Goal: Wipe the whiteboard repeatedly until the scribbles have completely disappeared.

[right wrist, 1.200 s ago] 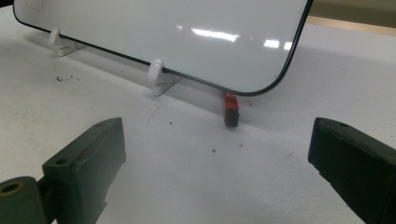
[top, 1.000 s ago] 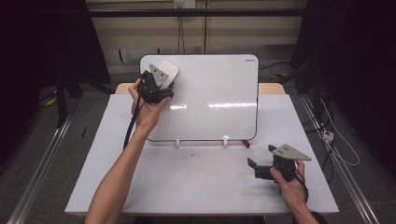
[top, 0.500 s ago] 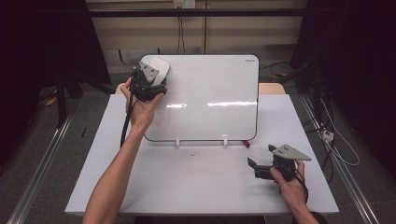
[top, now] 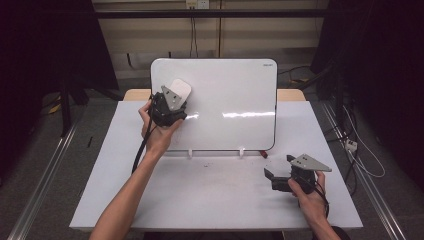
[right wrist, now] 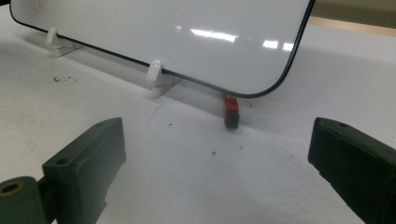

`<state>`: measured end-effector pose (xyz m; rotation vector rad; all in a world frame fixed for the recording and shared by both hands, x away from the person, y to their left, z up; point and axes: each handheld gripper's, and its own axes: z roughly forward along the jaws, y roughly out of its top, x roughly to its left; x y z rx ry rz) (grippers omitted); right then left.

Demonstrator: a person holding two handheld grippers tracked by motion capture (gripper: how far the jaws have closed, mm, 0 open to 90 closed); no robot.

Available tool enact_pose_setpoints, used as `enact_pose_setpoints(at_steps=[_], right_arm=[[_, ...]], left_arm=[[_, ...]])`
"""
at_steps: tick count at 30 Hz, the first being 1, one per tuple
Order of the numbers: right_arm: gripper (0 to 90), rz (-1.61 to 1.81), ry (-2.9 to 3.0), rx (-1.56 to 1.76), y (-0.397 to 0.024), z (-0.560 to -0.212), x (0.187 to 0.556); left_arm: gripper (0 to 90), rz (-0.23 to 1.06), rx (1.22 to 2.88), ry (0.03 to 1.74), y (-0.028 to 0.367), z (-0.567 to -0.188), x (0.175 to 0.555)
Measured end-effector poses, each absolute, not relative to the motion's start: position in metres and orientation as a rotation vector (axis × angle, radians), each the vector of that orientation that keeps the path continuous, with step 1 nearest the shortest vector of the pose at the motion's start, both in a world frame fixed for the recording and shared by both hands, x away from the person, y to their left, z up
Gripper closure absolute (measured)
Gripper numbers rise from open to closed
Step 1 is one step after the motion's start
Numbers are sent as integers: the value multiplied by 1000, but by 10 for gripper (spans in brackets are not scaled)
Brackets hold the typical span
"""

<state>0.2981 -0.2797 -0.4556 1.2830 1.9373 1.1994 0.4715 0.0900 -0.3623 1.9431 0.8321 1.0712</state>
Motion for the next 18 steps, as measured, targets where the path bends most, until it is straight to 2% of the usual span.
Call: enact_pose_setpoints(at_steps=[7, 12, 18], right_arm=[[40, 1201, 1938, 1284, -280, -456, 298], [41, 1206, 1940, 1279, -280, -455, 297], [41, 1208, 1941, 1281, -281, -456, 297]], left_arm=[[310, 1091, 1963, 796, 71, -373, 460], [311, 1043, 1974, 779, 78, -370, 462], [310, 1065, 2003, 709, 83, -368, 466]])
